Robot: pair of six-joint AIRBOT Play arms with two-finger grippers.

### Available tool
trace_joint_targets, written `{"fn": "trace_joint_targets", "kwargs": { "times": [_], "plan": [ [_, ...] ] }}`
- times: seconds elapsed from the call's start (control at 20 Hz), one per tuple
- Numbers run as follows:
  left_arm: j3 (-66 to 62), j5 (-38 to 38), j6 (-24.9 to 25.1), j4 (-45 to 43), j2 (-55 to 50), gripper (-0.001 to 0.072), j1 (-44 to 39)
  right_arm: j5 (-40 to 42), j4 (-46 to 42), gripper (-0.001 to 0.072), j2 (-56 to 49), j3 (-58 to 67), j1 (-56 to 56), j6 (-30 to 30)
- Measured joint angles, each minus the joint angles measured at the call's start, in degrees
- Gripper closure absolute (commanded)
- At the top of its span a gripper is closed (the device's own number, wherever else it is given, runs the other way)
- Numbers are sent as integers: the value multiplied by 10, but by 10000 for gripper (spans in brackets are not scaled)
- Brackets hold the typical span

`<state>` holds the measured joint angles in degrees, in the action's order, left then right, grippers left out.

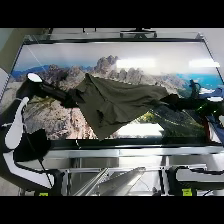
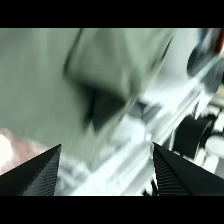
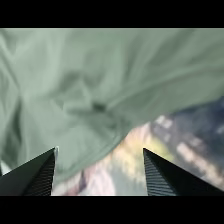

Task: Fold the shirts.

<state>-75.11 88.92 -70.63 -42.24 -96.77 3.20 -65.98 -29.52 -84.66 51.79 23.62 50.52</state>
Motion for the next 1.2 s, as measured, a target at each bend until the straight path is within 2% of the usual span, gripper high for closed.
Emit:
{"fn": "trace_joint_targets", "kwargs": {
  "times": [0.3, 0.5, 0.65, 0.7, 0.75, 0.8, 0.85, 0.9, 0.95, 1.0, 1.05, 1.15, 1.2],
  "plan": [
    [260, -124, -4, -21, 120, 111, -76, 16, -11, 150, -14, -17, -96, 30],
    [340, -207, -5, -6, 148, 111, -145, 39, -14, 150, -40, -19, -163, 65],
    [366, -234, -6, 12, 154, 112, -183, 51, -3, 151, -58, -19, -201, 79],
    [370, -243, -6, 12, 153, 112, -191, 55, 5, 217, -63, -18, -210, 80],
    [369, -252, -6, 14, 149, 115, -197, 63, 10, 373, -67, -18, -216, 82],
    [365, -258, -6, 17, 142, 220, -201, 75, 14, 425, -71, -19, -220, 82],
    [357, -261, -6, 15, 133, 332, -204, 81, 23, 434, -74, -19, -223, 82],
    [346, -264, -5, 10, 121, 429, -207, 83, 37, 522, -75, -19, -225, 77],
    [334, -270, -5, 8, 110, 563, -208, 83, 49, 571, -76, -19, -227, 73],
    [321, -284, -3, 7, 99, 684, -209, 82, 57, 581, -77, -18, -228, 71],
    [308, -291, -3, 5, 90, 689, -210, 80, 64, 648, -77, -17, -228, 69],
    [286, -292, -1, 1, 78, 689, -211, 69, 72, 651, -77, -17, -229, 67],
    [276, -290, 0, -2, 74, 689, -210, 60, 77, 681, -75, -17, -229, 65]
  ]
}}
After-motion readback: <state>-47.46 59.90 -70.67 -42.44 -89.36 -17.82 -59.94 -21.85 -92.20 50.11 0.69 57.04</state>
